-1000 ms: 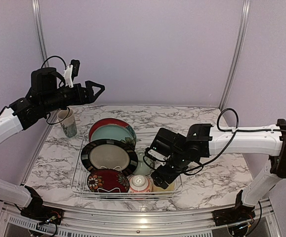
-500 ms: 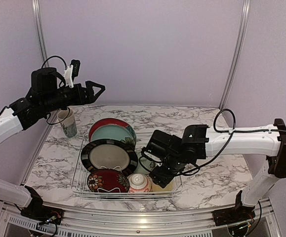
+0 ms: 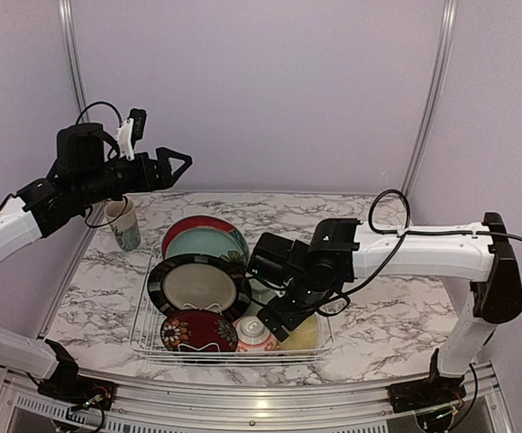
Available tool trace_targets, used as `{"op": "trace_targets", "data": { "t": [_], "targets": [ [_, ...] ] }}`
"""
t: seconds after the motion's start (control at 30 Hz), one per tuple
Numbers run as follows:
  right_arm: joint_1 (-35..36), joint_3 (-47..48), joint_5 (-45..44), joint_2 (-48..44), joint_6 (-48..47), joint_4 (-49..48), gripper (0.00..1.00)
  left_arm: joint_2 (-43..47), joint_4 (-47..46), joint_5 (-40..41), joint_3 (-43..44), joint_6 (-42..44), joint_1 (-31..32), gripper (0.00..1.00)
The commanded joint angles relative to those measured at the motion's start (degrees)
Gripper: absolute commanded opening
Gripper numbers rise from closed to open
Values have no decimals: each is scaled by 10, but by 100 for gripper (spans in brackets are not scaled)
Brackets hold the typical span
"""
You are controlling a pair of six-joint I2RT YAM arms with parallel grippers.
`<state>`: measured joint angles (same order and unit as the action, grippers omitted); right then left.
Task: Unload the mixed dishes from the dish rack
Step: Grab the cup from the dish rack.
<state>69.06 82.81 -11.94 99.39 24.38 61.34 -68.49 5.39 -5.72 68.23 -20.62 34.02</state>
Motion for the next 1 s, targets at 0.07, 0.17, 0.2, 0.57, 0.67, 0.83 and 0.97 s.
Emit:
{"op": "trace_targets", "data": {
  "t": [0.07, 0.17, 0.2, 0.57, 0.67, 0.83, 0.97],
  "targets": [
    [6, 52, 17, 12, 175, 71, 98, 2, -24, -21, -1, 7, 3, 99],
    [5, 44, 25, 14, 243, 82, 99, 6, -20, -22, -1, 15, 3, 99],
    [5, 39, 26, 14, 258, 85, 98, 7, -19, -22, -2, 18, 3, 99],
    [6, -6, 48, 18, 305, 32, 94, 31, -11, -29, -15, 30, 3, 99],
    [6, -10, 46, 17, 300, 29, 90, 38, -11, -24, -20, 30, 3, 99],
    [6, -19, 31, 15, 291, 23, 79, 40, -14, -23, -27, 27, 3, 99],
    [5, -19, 22, 6, 283, 16, 69, 38, -14, -21, -29, 23, 3, 99]
  ]
}}
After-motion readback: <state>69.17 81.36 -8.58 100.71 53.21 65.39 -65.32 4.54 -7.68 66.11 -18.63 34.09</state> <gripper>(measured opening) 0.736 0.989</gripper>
